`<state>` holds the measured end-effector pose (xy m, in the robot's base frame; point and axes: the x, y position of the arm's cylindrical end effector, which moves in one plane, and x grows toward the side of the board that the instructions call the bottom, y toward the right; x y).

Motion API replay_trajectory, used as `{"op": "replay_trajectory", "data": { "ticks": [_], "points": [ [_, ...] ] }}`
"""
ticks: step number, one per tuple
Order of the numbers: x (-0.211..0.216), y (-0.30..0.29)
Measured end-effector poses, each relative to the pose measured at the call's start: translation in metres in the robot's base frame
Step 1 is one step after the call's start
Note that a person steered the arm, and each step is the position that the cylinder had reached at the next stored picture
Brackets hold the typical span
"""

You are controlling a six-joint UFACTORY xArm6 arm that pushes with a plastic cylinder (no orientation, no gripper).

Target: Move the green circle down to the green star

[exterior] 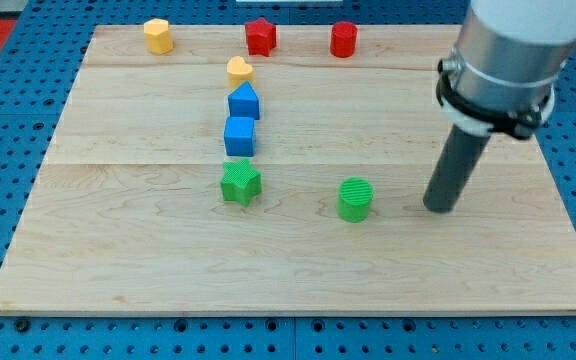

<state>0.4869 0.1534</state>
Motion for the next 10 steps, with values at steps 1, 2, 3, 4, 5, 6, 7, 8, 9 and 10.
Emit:
{"op": "replay_trajectory", "data": {
  "ticks": [1, 2, 3, 4, 5, 6, 7, 8, 9, 10],
  "points": [
    [-0.009, -0.058],
    [0.0, -0.101],
    [0.022, -0.108],
    [0.043, -0.106],
    [0.052, -0.094],
    [0.066, -0.102],
    [0.074, -0.131],
    [0.073, -0.146],
    [0.072, -0.154],
    [0.069, -0.156]
  ]
}}
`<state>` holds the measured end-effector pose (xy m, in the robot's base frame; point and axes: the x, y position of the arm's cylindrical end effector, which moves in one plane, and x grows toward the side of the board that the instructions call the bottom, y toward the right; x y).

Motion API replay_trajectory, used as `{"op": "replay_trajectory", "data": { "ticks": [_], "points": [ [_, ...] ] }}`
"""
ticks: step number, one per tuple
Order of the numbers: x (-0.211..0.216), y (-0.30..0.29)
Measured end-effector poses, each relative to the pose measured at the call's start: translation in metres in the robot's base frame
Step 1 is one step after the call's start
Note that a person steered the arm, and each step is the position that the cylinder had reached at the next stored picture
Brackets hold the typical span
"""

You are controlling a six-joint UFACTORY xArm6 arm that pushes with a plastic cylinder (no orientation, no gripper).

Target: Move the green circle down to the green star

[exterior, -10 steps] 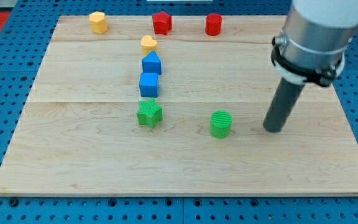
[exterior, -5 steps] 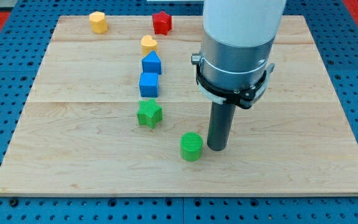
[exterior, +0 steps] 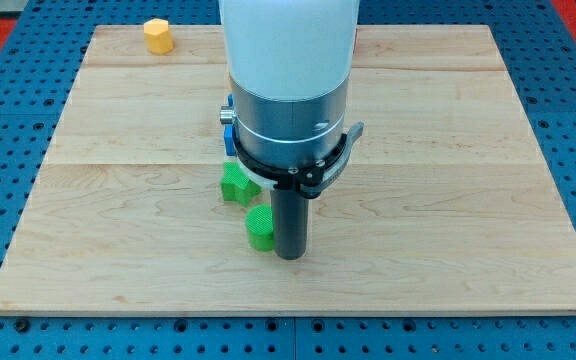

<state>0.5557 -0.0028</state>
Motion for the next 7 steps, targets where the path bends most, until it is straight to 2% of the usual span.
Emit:
{"op": "replay_trajectory", "data": {
  "ticks": [4, 5, 7],
  "points": [
    [-0.01, -0.003],
    [-0.012, -0.02],
    [-0.035, 0.013]
  ]
}}
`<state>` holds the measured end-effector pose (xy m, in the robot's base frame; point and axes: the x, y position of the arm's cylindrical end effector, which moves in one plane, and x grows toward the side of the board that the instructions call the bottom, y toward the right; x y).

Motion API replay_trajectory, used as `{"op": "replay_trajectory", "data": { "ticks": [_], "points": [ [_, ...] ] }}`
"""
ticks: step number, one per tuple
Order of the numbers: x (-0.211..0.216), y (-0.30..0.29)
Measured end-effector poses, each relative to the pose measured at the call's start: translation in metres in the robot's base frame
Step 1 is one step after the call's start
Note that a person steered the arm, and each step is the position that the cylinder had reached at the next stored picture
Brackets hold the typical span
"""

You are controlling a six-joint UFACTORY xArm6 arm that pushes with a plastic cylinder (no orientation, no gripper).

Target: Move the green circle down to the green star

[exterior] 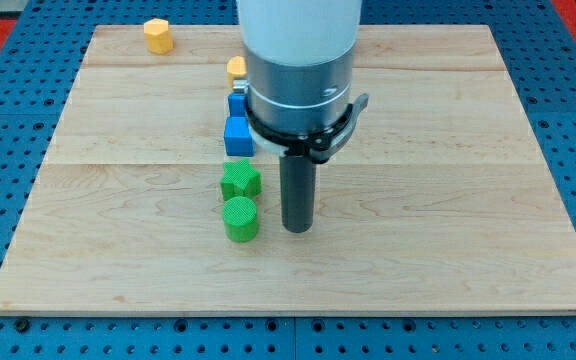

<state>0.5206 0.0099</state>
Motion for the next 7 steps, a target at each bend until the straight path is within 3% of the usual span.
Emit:
{"op": "replay_trajectory", "data": {
  "ticks": [7],
  "points": [
    [0.007, -0.03]
  ]
}}
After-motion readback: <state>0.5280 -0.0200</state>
